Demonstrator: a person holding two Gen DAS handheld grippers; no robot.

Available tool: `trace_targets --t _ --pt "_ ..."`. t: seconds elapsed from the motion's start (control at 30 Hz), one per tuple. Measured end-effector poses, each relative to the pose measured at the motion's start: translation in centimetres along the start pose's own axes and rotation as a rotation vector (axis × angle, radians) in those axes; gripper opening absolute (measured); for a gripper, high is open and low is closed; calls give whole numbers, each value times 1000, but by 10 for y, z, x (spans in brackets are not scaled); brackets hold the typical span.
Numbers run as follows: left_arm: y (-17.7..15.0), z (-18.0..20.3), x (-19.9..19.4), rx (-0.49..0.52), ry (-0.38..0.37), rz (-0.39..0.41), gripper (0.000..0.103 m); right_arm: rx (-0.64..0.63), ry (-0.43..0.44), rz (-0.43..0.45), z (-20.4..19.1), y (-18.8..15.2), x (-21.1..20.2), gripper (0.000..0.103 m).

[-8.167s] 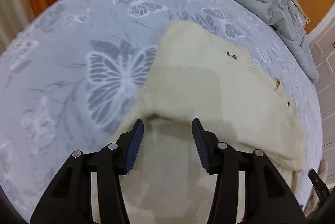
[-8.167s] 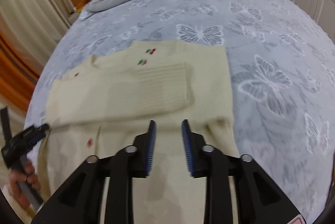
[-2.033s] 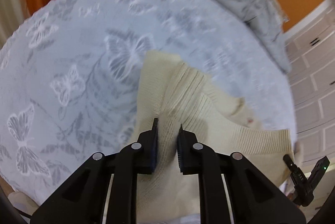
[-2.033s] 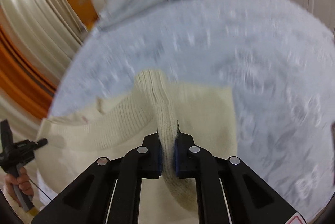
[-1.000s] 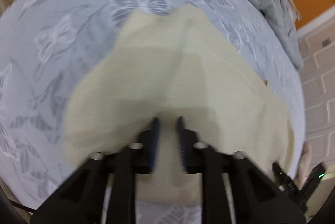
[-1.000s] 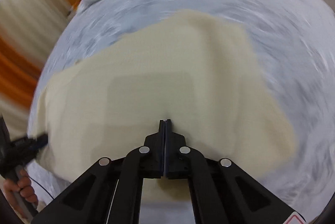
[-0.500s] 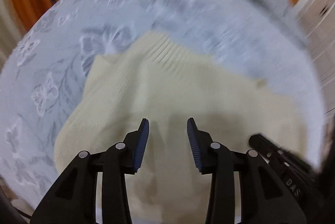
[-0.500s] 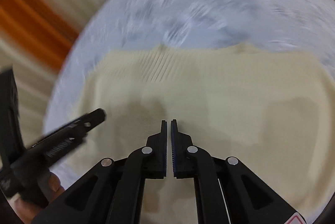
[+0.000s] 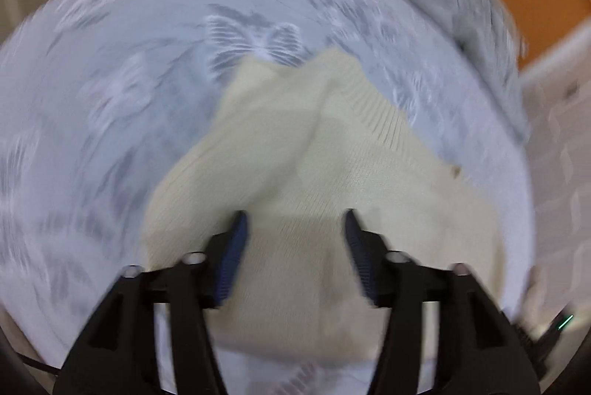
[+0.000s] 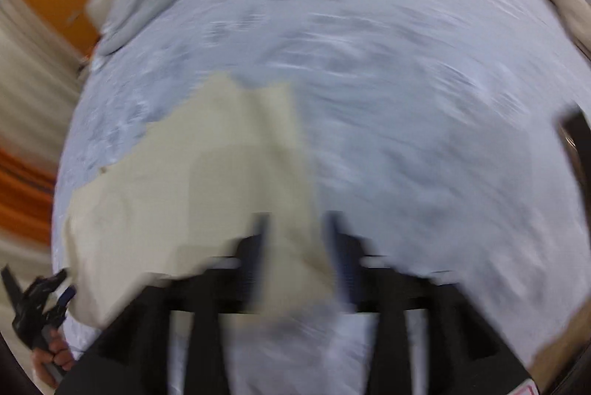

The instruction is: Fold small clothes

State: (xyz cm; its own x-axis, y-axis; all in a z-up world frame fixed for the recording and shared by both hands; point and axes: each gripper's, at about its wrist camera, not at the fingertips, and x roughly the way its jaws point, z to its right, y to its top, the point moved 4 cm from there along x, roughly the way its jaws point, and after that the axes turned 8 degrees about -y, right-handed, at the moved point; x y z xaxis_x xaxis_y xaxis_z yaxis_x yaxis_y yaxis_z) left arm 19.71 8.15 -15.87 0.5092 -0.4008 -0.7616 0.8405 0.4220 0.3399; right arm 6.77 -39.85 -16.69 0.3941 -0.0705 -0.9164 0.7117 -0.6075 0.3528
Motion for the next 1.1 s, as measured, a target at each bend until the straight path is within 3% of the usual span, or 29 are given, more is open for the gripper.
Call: trace_targets --t 0.13,0.2,0.27,0.37,0.4,0.53,0.57,0.6,0.63,0.67,0.7,0.77,0.87,0.93,1.1 --pt "-20 -16 -25 -96 -16 46 66 63 101 -81 2 -30 21 64" --pt "-25 -19 -28 -129 -5 58 79 111 180 -105 -13 -35 31 64" --pt "-29 -29 -33 -216 35 85 79 121 167 -99 -24 -35 37 81" --pt "-33 -42 -49 -364 46 139 81 127 121 -107 -32 -36 47 82" --pt "-32 -43 -49 -368 71 137 85 141 124 -108 -32 -35 50 82" --pt "-30 -52 -11 -343 104 -1 87 164 118 -109 -36 -30 55 78" --pt "-29 -57 0 -359 112 -25 86 156 104 -107 -36 -29 53 68" --pt "-29 -61 7 -370 109 -33 85 151 116 -105 -39 -26 49 58" --pt "-24 -62 9 -360 121 -17 81 161 168 -112 -40 -21 44 28" --pt "-20 -58 9 -334 103 -11 52 165 184 -94 -41 -16 34 23" --pt "-15 -51 9 -303 69 -40 40 152 199 -75 -44 -13 25 21" --pt "-10 -42 -4 -282 55 -42 27 95 204 -39 -52 -7 2 14" --pt "-12 -34 -33 -209 35 -65 22 16 177 -31 -52 -17 -24 13" --pt "-23 -37 -48 -183 44 -94 22 -12 122 -70 -38 -38 -27 13" --pt "-92 -66 -64 -156 138 -189 24 -40 -42 -234 12 -107 1 18"
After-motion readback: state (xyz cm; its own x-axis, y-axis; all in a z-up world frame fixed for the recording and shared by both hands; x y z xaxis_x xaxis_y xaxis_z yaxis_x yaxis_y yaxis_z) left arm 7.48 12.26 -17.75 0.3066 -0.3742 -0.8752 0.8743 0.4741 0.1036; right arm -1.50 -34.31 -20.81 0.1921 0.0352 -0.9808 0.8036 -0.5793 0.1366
